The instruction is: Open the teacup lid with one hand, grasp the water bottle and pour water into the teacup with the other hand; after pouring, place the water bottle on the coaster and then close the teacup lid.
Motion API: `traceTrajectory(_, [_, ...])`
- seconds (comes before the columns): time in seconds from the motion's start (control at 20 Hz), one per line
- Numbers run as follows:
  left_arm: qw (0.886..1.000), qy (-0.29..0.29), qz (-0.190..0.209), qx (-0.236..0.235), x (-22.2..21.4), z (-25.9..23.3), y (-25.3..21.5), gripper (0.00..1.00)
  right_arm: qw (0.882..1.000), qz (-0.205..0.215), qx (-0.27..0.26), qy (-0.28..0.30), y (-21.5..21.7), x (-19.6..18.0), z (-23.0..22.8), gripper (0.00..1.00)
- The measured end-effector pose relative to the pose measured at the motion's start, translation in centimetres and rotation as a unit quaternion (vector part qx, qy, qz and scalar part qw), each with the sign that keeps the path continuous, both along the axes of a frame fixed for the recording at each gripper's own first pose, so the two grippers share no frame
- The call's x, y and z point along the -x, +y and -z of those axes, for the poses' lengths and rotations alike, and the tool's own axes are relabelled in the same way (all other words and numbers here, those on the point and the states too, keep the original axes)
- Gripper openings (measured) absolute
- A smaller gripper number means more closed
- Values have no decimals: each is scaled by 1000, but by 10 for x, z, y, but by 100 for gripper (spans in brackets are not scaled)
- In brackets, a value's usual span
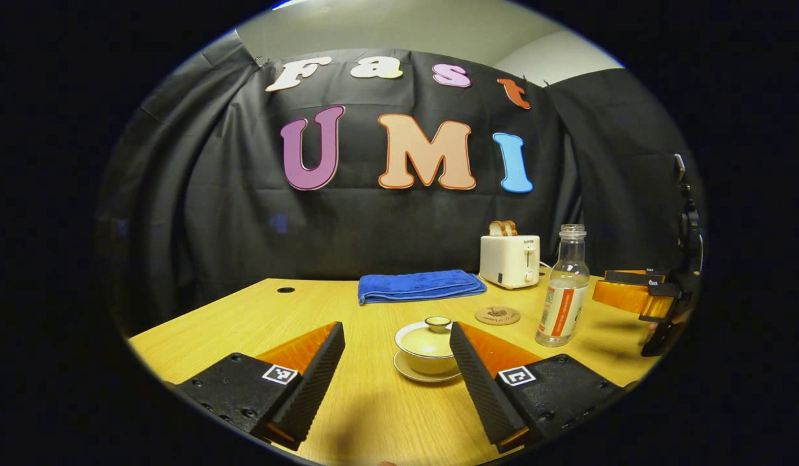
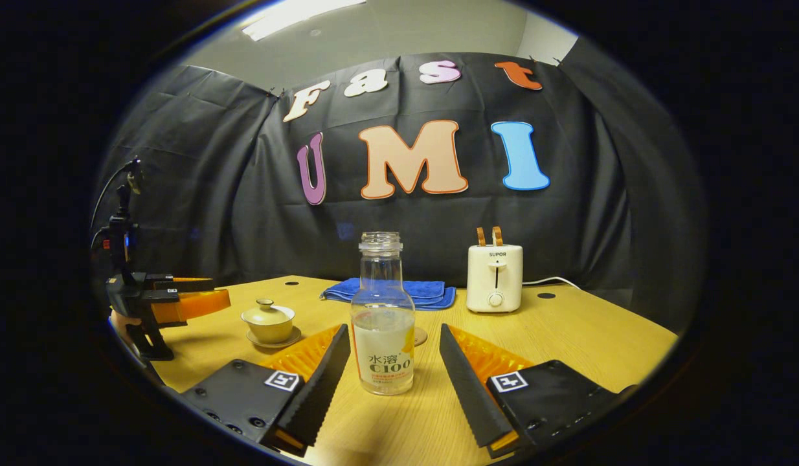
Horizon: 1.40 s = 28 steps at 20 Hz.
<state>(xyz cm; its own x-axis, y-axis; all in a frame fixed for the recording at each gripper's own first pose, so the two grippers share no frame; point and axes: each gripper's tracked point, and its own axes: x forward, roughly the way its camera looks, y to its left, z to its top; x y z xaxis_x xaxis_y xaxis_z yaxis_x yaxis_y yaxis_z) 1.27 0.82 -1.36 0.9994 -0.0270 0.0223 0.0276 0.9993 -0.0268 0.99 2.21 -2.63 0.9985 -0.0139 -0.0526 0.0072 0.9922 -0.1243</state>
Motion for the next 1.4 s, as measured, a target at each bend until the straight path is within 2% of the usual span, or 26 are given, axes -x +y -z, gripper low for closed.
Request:
traceTrajectory(0.1, [1000, 1, 3, 1, -2, 1, 0, 96, 1000, -1, 0, 0, 0, 0, 0, 87])
traceTrajectory(0.15, [1000, 0, 2, 1, -4, 1, 1, 96, 1000, -1, 0, 1, 0, 0, 0, 90])
traceTrajectory(0.35, [1000, 1, 31, -1, -22, 1, -13, 96, 1000, -7, -1, 1, 3, 1, 0, 90])
traceTrajectory(0.6, [999, 6, 41, -1, -48, 2, -19, 96, 1000, -3, 0, 1, 1, 0, 0, 90])
traceTrajectory(0.65, [999, 11, 40, -1, -52, 3, -19, 96, 1000, -3, -1, 0, 1, -1, 0, 87])
traceTrajectory(0.7, [999, 16, 42, -1, -56, 5, -21, 96, 1000, -3, 0, 1, 1, -1, 0, 90])
traceTrajectory(0.9, [997, 55, 56, -3, -69, 17, -27, 96, 1000, -3, 0, 1, 0, -1, 0, 90])
traceTrajectory(0.95, [996, 68, 61, -3, -71, 21, -29, 96, 1000, -3, 0, 1, 0, -1, 0, 87])
traceTrajectory(1.05, [994, 84, 70, -5, -74, 25, -32, 96, 1000, -3, 0, 1, 0, -1, 0, 91])
traceTrajectory(1.4, [992, 94, 79, -6, -79, 28, -35, 96, 1000, -3, 0, 0, 0, -1, 1, 90])
